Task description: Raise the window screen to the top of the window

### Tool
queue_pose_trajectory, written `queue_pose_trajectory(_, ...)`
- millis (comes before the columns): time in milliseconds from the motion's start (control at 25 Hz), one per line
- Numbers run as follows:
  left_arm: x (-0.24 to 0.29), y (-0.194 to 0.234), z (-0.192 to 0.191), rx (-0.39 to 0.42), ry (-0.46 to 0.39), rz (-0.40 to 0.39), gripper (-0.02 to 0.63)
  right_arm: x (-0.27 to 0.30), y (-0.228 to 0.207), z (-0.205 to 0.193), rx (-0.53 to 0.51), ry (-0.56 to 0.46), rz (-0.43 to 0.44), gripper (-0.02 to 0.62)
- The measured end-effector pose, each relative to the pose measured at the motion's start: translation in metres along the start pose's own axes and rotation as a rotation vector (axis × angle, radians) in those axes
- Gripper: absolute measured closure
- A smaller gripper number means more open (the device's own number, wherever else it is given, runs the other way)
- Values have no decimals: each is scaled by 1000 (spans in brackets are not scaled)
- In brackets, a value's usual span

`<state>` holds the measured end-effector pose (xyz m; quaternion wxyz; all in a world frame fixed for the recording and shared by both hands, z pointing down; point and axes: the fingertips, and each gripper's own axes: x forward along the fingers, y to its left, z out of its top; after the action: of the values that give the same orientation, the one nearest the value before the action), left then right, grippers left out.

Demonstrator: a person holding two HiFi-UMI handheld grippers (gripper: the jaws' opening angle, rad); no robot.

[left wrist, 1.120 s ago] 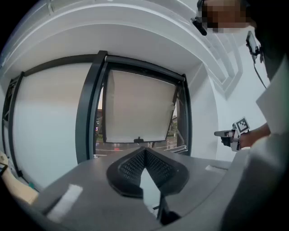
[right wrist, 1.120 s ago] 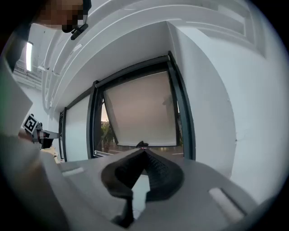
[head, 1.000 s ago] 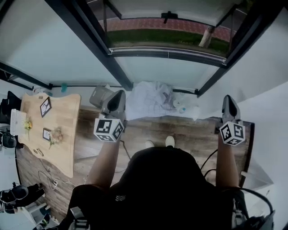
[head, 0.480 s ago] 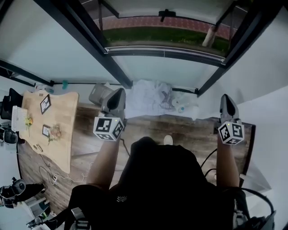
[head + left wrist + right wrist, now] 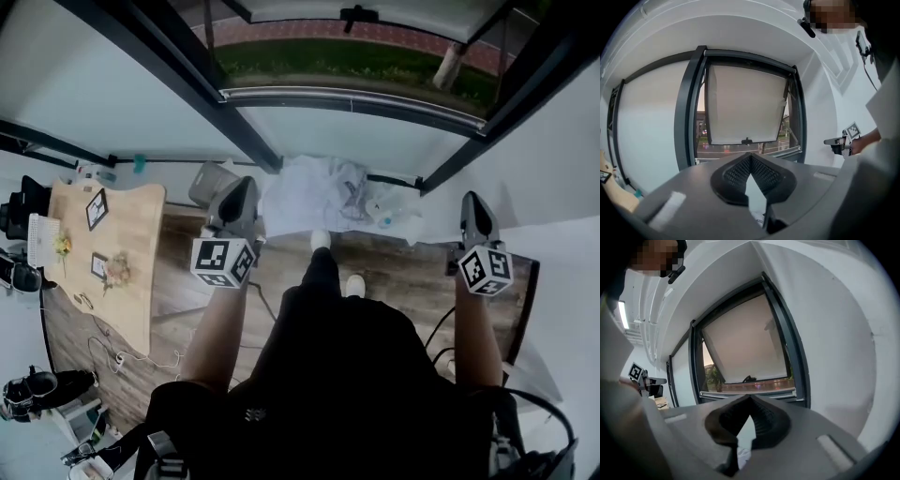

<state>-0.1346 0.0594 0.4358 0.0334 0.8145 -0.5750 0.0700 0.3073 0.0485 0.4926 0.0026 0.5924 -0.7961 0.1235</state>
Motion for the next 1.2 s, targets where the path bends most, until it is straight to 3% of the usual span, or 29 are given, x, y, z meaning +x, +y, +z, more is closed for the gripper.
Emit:
queue_pose_trajectory(240, 53, 16, -4, -33, 3, -79, 600, 34, 12, 11, -24, 10, 13, 597)
queue_pose_trajectory(800, 181, 77, -2, 60, 10, -272, 600, 130, 26, 26, -35, 29, -163, 596)
queue_pose_trajectory(1080, 224, 97, -21, 8, 36, -380, 600, 181, 54, 36, -132, 53, -163, 597)
queue_pose_trajectory(1200, 239, 101, -31, 23, 48, -391, 600, 196, 55, 33, -193, 83, -160, 597)
